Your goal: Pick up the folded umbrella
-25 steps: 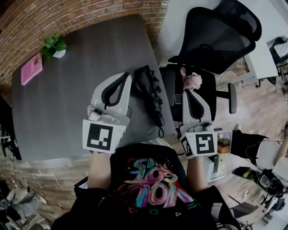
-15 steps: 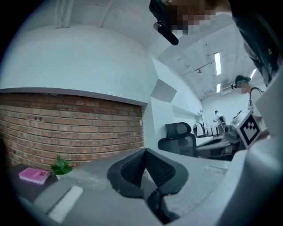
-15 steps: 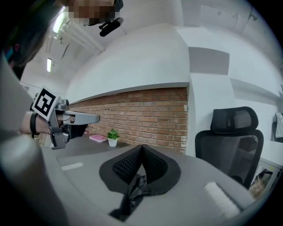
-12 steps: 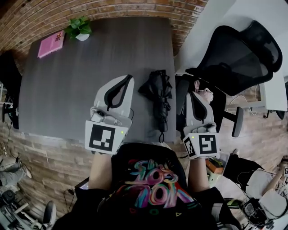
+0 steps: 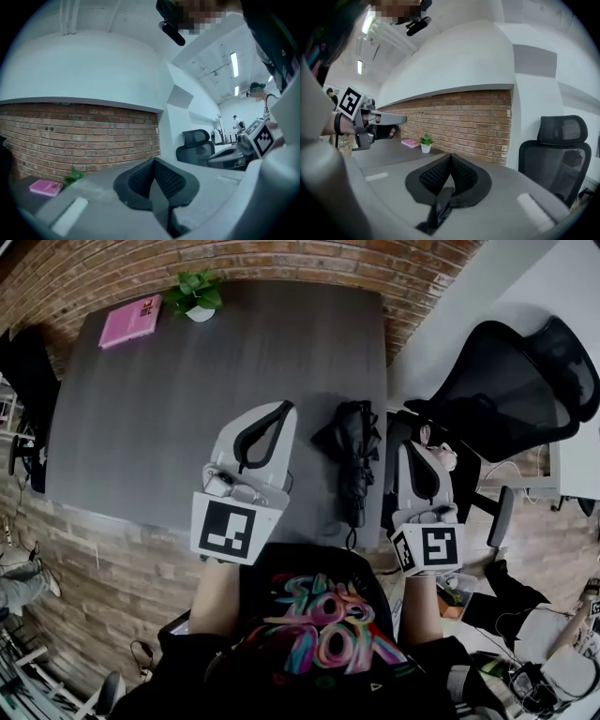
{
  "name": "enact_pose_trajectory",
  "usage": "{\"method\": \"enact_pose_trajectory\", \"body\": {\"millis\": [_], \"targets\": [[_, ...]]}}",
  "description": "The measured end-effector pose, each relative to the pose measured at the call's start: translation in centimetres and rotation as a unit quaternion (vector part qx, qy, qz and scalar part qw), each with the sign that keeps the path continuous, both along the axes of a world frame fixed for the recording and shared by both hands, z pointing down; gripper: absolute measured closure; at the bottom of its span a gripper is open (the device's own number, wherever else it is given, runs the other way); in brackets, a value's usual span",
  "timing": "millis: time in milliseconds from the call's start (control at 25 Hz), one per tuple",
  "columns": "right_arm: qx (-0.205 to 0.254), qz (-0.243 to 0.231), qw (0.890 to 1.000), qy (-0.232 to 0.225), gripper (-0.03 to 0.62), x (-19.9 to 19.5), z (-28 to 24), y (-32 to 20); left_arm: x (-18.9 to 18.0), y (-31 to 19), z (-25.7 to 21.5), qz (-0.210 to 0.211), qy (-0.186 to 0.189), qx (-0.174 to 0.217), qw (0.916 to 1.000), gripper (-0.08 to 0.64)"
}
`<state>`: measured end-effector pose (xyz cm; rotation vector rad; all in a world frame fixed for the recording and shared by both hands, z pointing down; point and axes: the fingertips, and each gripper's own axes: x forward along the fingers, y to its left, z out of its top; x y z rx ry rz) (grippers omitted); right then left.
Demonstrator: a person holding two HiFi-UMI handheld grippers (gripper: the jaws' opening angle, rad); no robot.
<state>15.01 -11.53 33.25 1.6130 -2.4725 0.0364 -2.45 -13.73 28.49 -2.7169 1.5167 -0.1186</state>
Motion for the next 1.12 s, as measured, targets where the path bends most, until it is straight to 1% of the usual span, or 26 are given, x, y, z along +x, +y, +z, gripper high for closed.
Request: {"method": "enact_pose_trajectory", "body": {"millis": [360, 480, 840, 1120], "targets": [[-0.017, -0.017, 1.0, 0.004, 0.592, -1.2, 1.7, -0.5, -1.7, 0.1, 0.9, -0.019, 0.002, -0.015, 0.9997, 0.558], [-0.027, -0.026, 0.999, 0.013, 0.591, -1.6, 2.8, -0.6, -1.9, 0.2, 1.3, -0.021, 0.001, -0.019, 0.9996, 0.558], [-0.088, -0.065, 0.993, 0.039, 0.494, -3.2, 7.7, -0.5, -1.8, 0.5, 2.5, -0.02, -0.005, -0.033, 0.9992, 0.558], [-0.14, -0.083, 0.984, 0.066, 0.391, -4.0, 12.6, -0.4, -2.0, 0.7, 3.5, -0.023, -0.007, -0.043, 0.9988, 0.558]]}}
